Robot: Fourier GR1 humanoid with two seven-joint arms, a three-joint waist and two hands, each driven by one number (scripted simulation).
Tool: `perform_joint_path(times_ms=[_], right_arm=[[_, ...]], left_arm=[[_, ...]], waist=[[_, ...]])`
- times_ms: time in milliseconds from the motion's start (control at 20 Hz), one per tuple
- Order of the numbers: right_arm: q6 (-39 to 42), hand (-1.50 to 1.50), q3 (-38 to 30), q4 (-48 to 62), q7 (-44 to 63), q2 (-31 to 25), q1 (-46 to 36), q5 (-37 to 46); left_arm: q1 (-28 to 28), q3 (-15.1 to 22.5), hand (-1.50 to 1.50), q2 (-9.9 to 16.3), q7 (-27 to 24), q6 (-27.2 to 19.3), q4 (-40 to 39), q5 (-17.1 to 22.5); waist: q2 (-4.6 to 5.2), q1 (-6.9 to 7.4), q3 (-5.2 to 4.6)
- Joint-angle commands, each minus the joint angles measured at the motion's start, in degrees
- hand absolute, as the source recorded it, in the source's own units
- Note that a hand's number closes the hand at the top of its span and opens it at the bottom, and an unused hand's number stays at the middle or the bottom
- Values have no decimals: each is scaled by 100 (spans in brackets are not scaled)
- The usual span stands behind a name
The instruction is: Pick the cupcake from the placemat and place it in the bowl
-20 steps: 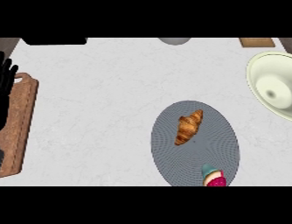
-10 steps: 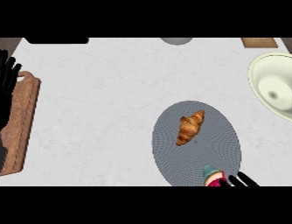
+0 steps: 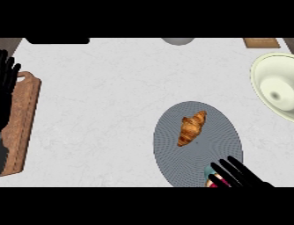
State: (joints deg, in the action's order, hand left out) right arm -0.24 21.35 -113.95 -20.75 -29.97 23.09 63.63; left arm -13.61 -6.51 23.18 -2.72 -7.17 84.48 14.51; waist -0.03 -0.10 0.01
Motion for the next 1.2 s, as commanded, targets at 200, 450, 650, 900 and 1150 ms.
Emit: perform_joint_path(times_ms=[200,450,650,900,1150], right_arm=[[-206,-150,36,659,-424,429,-420,212],[76,-150,106,865,-132,652,-569,557],[439,-150,-67,890,-108,756,-977,528],[121,-150,42,1568,-117,1035,-1048,855],[-99,-150,-409,2261,-197,1193,-1460,741]], left_arm=[[147,-216,0,-149,-412,320,-254,-188],[-242,-372,0,-20,220,323,-120,-181],[81,-206,0,-383,24,172,131,-422],[-239,-294,0,-230,610,227,323,-419],[81,-454,0,-332,190,458,299,-371]], waist=[[1,-3,-1],[1,-8,0],[0,6,-1],[0,3,0],[2,11,0]])
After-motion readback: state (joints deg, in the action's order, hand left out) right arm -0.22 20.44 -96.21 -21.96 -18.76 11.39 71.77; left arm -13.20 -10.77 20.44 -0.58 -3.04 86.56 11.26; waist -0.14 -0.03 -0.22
